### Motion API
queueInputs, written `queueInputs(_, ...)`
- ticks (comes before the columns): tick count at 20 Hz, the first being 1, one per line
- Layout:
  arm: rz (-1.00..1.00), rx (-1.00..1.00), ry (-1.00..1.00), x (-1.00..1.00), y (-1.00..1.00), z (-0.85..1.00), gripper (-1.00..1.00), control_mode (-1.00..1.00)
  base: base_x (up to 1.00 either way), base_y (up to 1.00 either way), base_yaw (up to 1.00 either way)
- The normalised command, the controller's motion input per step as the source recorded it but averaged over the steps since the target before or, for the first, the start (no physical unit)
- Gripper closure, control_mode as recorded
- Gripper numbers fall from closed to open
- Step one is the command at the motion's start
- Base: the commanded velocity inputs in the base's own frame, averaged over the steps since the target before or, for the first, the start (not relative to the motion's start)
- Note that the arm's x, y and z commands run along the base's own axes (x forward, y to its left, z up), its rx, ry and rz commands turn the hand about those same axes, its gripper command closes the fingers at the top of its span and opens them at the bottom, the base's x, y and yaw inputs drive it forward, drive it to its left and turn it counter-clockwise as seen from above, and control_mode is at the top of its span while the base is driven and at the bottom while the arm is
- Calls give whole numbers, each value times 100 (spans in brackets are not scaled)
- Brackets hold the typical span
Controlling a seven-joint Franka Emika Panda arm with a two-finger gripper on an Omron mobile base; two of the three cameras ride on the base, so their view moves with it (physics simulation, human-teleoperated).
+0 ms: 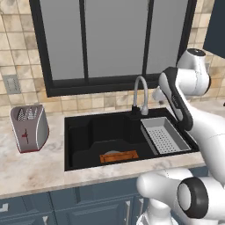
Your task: Turn on the sink faucet with hot water and rinse the cutting board for ten seconds, then turn off the faucet. Push the cutting board to reach the water if necessary.
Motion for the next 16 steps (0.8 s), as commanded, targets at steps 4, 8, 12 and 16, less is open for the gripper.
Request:
queueInputs(4, 0, 0, -6, 48, 0, 0, -100, -100, 0, 0, 0)
queueInputs(8, 0, 0, -5, 43, 0, 0, -100, -100, 0, 0, 0)
queueInputs(12, 0, 0, -2, 45, 0, 0, -100, -100, 0, 0, 0)
queueInputs(16, 0, 0, 0, 59, 7, 0, -100, -100, 0, 0, 0)
